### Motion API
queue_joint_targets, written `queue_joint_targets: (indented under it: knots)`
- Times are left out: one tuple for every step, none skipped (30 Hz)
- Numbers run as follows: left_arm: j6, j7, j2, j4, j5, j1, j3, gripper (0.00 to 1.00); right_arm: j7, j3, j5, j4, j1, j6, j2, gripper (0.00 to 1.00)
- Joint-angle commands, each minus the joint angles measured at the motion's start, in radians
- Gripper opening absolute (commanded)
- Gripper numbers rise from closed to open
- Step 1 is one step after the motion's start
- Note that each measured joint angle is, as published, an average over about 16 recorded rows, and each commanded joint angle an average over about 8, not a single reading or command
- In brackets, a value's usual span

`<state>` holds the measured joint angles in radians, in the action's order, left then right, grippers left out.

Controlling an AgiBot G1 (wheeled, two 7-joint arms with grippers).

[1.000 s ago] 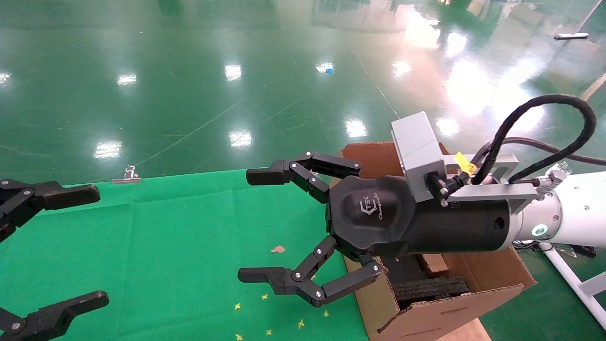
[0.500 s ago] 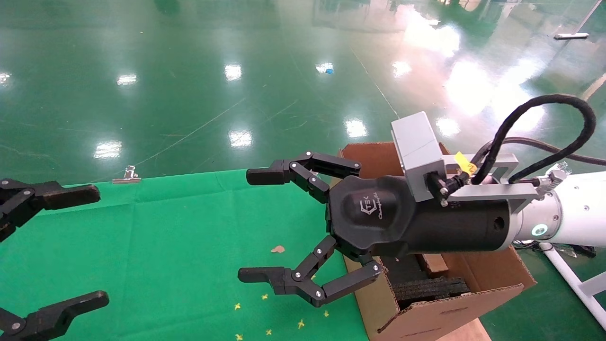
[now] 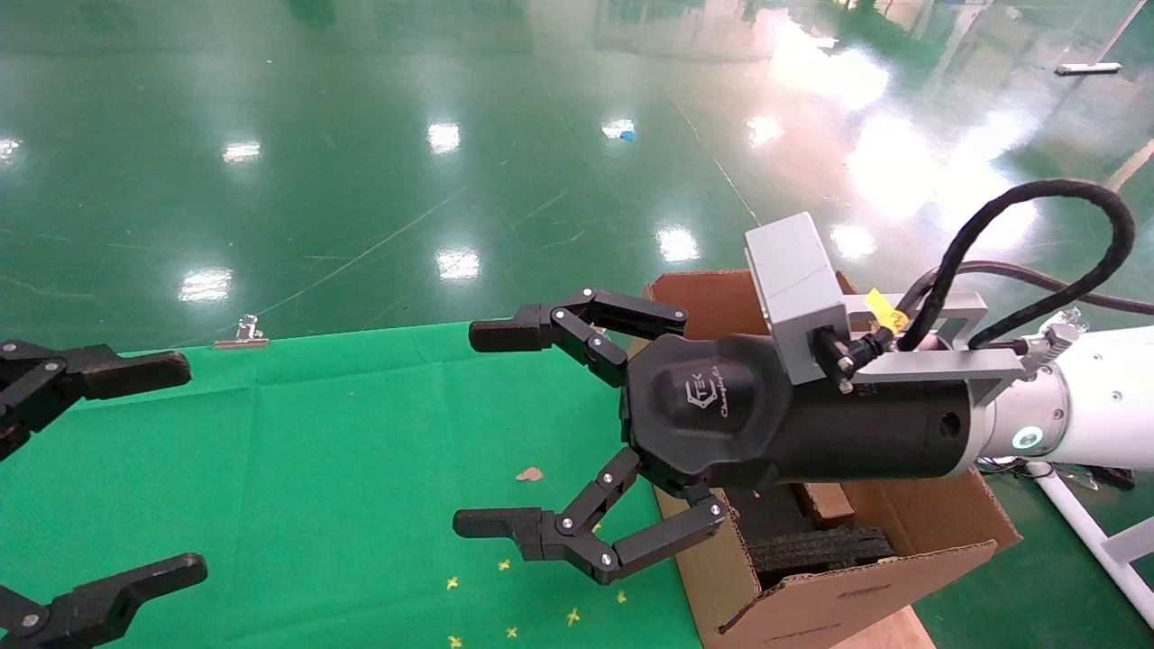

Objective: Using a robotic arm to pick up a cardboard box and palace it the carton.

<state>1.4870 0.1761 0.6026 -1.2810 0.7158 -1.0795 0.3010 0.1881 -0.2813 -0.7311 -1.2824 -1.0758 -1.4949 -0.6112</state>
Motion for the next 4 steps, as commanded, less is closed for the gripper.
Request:
queue_joint_targets:
  knots:
    - [0.0, 0.0, 0.0, 0.0, 0.0, 0.0, 0.0, 1.0, 0.0, 0.0, 0.0, 0.0, 0.0, 0.0, 0.0, 1.0]
    - [0.0, 0.0, 0.0, 0.0, 0.0, 0.0, 0.0, 1.0, 0.0, 0.0, 0.0, 0.0, 0.0, 0.0, 0.0, 1.0]
    - [0.0, 0.0, 0.0, 0.0, 0.0, 0.0, 0.0, 1.0, 0.0, 0.0, 0.0, 0.0, 0.0, 0.0, 0.0, 1.0]
    - [0.0, 0.0, 0.0, 0.0, 0.0, 0.0, 0.0, 1.0, 0.0, 0.0, 0.0, 0.0, 0.0, 0.0, 0.0, 1.0]
